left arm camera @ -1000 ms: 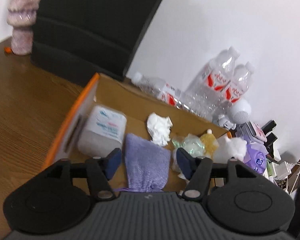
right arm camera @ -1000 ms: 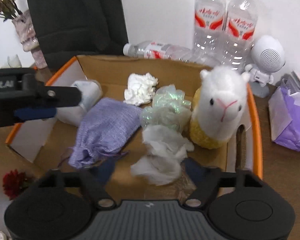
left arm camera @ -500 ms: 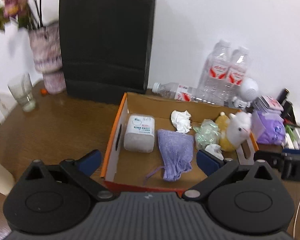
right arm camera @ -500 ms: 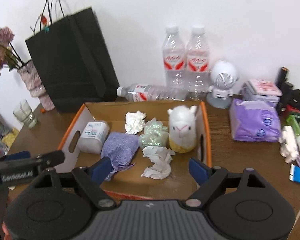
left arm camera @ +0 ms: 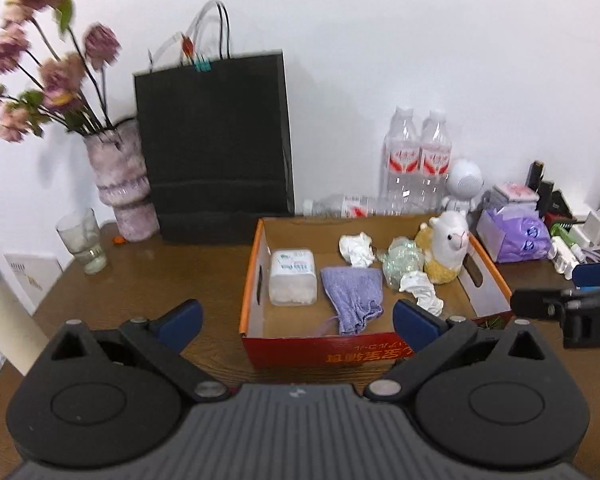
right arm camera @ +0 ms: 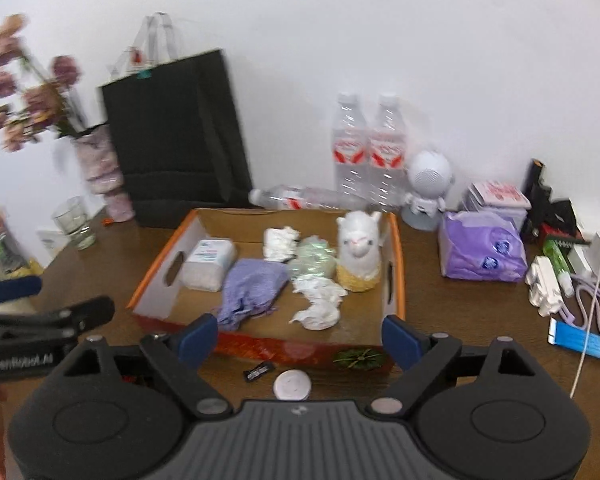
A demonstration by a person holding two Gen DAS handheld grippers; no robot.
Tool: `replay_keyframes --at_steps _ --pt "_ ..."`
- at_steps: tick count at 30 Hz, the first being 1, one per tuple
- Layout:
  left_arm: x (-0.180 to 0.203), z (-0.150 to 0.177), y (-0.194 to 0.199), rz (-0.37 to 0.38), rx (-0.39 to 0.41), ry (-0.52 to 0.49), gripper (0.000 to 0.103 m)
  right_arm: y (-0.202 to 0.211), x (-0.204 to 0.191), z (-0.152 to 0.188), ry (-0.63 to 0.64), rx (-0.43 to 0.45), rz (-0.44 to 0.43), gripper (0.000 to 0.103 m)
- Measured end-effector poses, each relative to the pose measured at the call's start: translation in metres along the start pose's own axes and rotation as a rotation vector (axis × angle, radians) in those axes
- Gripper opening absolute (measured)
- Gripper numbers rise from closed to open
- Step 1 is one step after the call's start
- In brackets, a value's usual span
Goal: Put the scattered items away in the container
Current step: 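Withdraw both tools from the box toward the red rose and white tin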
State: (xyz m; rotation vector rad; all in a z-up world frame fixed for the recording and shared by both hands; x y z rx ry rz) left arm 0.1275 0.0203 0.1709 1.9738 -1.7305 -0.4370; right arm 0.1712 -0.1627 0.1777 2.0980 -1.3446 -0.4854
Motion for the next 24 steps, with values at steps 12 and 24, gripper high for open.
replay_keyframes --at_steps 12,24 --pt "-0.002 0.161 0.063 -0.006 0.16 -0.036 0.103 0.05 -0.05 0.146 0.095 0.222 -0.067 0.096" --pt "-0.015 0.225 0.078 0.018 0.075 -0.033 0.103 0.06 -0.071 0.233 0.044 0.208 -0.056 0.095"
Point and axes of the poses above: each gripper's, at about its wrist camera, not at the fingertips, and y roughly against the way its jaws point, x to its right, z to its underside, the point moved 1 cm from there along -y, roughly the way its jaws point, and after that the axes turned 9 degrees about y, right-handed, at the moved point
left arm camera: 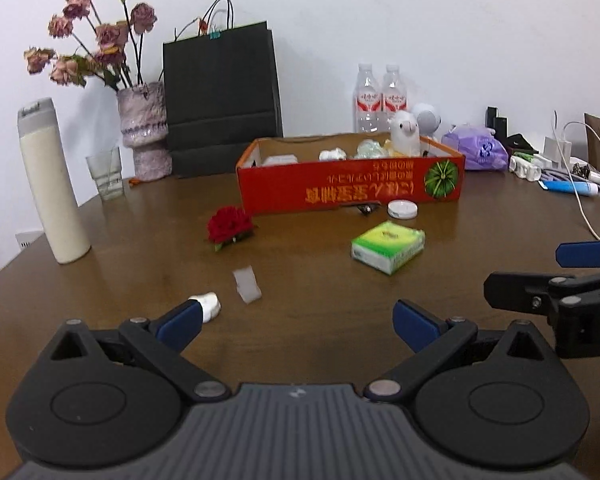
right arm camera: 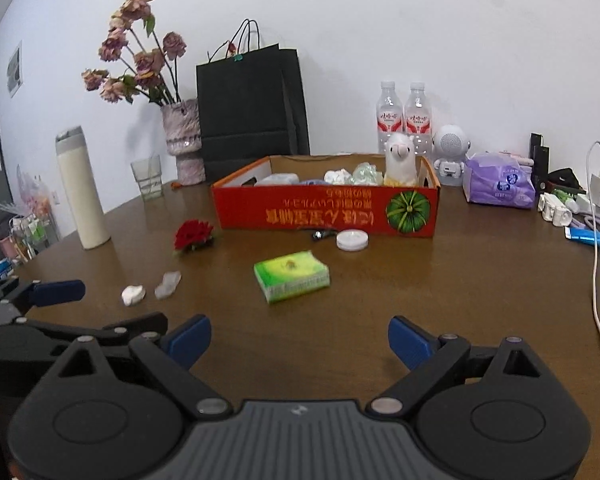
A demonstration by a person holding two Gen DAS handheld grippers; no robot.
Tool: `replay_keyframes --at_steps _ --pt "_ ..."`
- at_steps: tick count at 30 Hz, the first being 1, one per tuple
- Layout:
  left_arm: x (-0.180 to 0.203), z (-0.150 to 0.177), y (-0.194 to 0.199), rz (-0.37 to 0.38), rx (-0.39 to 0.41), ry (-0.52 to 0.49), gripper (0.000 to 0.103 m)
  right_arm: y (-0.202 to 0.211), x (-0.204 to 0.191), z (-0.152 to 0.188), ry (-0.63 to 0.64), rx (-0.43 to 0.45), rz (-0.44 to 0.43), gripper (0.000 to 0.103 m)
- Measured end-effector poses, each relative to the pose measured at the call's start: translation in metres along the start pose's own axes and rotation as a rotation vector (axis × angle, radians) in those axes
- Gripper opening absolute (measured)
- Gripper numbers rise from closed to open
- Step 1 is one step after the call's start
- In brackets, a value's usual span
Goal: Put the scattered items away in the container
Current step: 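Withdraw both tools from the box toward the red rose and white tin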
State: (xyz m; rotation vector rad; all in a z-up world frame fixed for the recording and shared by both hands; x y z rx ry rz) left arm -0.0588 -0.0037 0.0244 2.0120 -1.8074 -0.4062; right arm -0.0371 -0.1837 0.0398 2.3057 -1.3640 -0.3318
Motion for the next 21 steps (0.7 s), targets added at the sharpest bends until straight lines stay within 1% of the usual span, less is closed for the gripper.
replay_keyframes --at_steps 3,5,8,11,12,13,14,15,16,17,18,19,21 --pt "-0.001 0.006 -0.005 0.009 -0.03 0.003 0.103 0.001 0.001 0.006 -0.014 -0.002 -0.013 0.095" --pt "-0.002 0.008 -0.009 -0.003 -0.045 0.001 0.103 0.0 0.002 0.007 -0.014 -0.013 -0.01 0.095" --pt "-0.005 0.005 -0.012 -0.002 -0.048 0.013 0.103 -0.002 0.003 0.008 -0.018 -0.016 -0.012 0.095" --pt "-0.013 -0.011 -0.016 0.016 -0.012 0.01 0.103 -0.005 0.007 0.003 -0.024 -0.008 -0.018 0.094" --pt "-0.019 -0.022 -0.021 0.01 0.018 0.0 0.103 -0.007 0.009 -0.001 -0.019 -0.002 -0.019 0.091" --pt "-0.027 -0.035 -0.028 -0.015 0.058 -0.004 0.103 -0.011 0.011 -0.007 -0.01 0.0 -0.017 0.089" --pt "-0.035 -0.048 -0.038 -0.039 0.075 -0.001 0.103 -0.014 0.015 -0.014 0.001 0.001 -0.012 0.081" --pt "-0.044 -0.061 -0.052 -0.054 0.061 0.006 0.103 -0.019 0.018 -0.022 0.015 0.001 -0.004 0.073" --pt "-0.053 -0.074 -0.068 -0.058 0.023 0.019 0.103 -0.025 0.021 -0.03 0.026 -0.003 0.004 0.071" --pt "-0.061 -0.085 -0.084 -0.031 -0.017 0.033 0.103 -0.032 0.025 -0.038 0.029 -0.006 0.011 0.068" --pt "-0.068 -0.094 -0.1 0.016 -0.051 0.042 0.103 -0.039 0.03 -0.045 0.027 -0.008 0.012 0.067" --pt "-0.073 -0.101 -0.116 0.04 -0.073 0.056 0.103 -0.047 0.035 -0.053 0.024 -0.011 0.009 0.065" --pt "-0.081 -0.107 -0.147 0.043 -0.128 0.063 0.103 -0.066 0.043 -0.067 0.026 -0.024 -0.001 0.064"
Point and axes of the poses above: each gripper's, at about its wrist camera, not at the fingertips, and y roughly against the way its jaws point, x to its right, z to its underside, the point moved 1 cm from there along -y, roughly the way its jaws point, and after that the axes turned 9 degrees about y, right-handed, at the moved point
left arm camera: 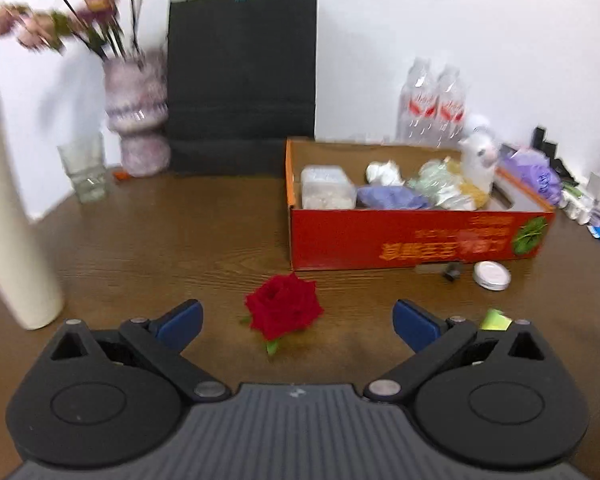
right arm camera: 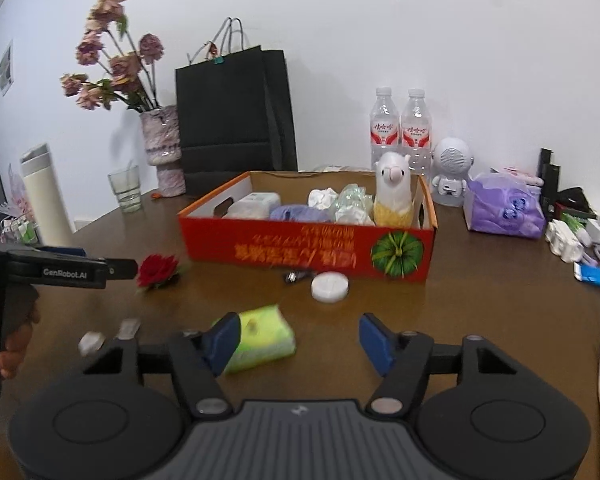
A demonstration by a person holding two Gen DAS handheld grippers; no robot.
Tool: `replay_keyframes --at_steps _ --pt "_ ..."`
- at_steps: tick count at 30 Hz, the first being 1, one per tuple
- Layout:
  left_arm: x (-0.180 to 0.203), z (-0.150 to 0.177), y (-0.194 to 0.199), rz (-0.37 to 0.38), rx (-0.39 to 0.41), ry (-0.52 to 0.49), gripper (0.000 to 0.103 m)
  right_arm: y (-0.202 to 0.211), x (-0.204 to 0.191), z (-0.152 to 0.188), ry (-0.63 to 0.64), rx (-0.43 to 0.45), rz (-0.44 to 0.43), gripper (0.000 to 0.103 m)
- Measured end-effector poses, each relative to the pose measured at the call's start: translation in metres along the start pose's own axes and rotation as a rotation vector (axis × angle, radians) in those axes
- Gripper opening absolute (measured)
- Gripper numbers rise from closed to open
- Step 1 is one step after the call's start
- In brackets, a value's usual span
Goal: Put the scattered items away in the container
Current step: 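Withdraw both tools from the box toward the red rose and white tin, then grasp the red rose with the left tool while the right tool grasps the white tin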
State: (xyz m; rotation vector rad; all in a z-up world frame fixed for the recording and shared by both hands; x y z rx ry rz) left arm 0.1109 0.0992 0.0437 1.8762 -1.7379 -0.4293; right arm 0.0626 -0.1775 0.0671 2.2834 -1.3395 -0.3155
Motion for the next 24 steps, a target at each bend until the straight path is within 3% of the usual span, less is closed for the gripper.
replay_keyframes --at_steps 5,7,9,11,20,24 --pt "-0.013 -0.011 -0.051 0.001 -0.093 0.056 0.099 -0.061 0.007 -0.018 0.046 -0.069 -0.016 0.062" --pt "-0.018 -0.011 -0.06 -0.013 -0.104 0.078 0.08 -0.087 0.011 -0.02 0.038 -0.096 -0.027 0.055" --pt "-0.02 -0.01 -0.064 0.006 -0.111 0.084 0.076 -0.109 0.017 -0.021 0.026 -0.123 -0.034 0.045" --pt "-0.022 -0.007 -0.064 0.017 -0.108 0.093 0.068 -0.128 0.023 -0.021 0.015 -0.15 -0.031 0.041" --pt "-0.016 -0.003 -0.059 0.016 -0.082 0.079 0.048 -0.165 0.031 -0.025 0.042 -0.184 0.018 0.04" --pt "-0.012 -0.005 -0.045 0.016 -0.046 0.079 0.044 -0.165 0.03 -0.022 0.054 -0.174 0.017 0.038"
Point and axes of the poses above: each gripper's, at about its wrist camera, not at the fingertips, and y roughly against the way its jaws point, x to its right, z to its underside, the point moved 1 cm from there along -y, roughly the way its jaws point, and after that the axes turned 9 degrees about y, right-handed, at the moved point
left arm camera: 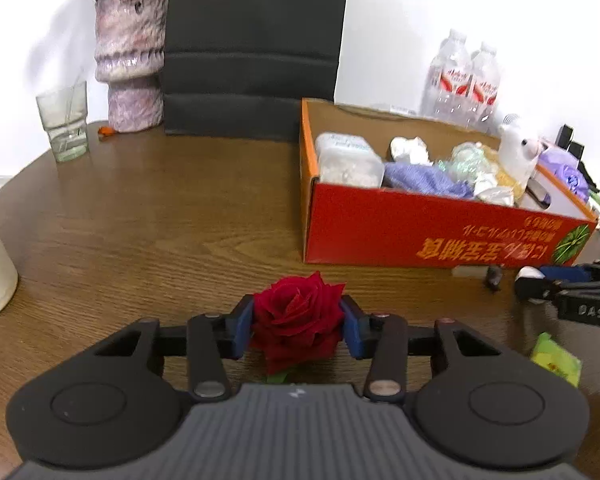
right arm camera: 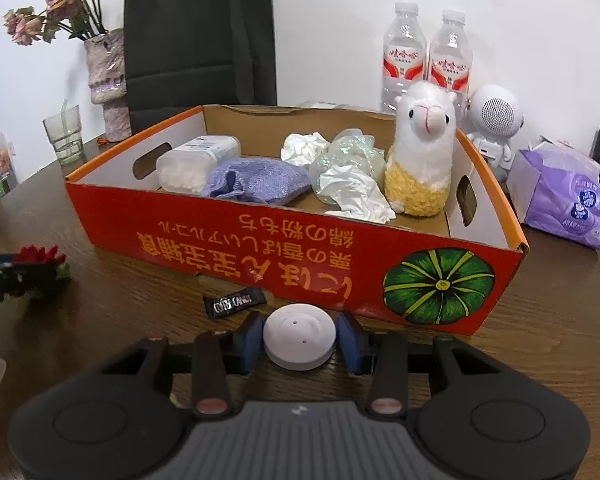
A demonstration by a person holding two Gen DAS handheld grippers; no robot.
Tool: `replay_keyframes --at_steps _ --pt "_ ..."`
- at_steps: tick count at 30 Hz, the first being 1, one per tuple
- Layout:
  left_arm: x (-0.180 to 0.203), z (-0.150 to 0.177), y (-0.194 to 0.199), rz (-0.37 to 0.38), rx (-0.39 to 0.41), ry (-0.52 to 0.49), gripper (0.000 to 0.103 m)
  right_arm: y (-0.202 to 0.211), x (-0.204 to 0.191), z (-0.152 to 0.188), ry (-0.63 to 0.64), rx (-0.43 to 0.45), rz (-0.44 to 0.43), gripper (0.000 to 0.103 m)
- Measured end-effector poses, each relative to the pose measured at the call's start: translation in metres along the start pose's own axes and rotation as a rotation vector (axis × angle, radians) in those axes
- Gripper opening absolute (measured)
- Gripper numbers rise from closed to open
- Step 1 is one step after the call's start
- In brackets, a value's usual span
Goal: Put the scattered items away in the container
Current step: 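Grasp the red rose with the left tool while the right tool grasps the white tin, then lower the rose and tin into the box and open both tools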
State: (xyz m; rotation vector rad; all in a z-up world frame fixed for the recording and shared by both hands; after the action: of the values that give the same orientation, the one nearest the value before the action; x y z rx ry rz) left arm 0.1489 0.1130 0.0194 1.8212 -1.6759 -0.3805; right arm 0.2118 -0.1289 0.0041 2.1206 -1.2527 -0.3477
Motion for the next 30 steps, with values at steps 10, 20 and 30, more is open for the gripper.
replay_keyframes --at_steps 10,20,30 --pt "0.035 0.007 0.089 -0.016 0.212 -0.064 0.044 0.074 -0.007 0.0 0.0 0.124 0.062 0.038" --pt "0.072 0.082 0.157 0.059 0.211 -0.039 0.044 0.198 -0.044 0.066 -0.054 0.252 0.041 0.038" --pt "0.085 0.085 0.16 0.096 0.199 -0.092 0.044 0.215 -0.049 0.092 -0.098 0.235 0.003 0.038"
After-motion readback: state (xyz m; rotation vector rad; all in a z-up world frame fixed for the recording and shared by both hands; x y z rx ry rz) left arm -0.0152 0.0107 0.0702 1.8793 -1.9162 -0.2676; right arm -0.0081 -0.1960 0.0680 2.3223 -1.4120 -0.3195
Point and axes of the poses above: each gripper's, at about its wrist camera, not at the fingertips, and y roughly against the way its jaws point, x to its right, z to its underside, the point moved 1 cm from there along -y, roughly the way its jaws point, and after that the axes turned 9 degrees about y, right-handed, at the moved point
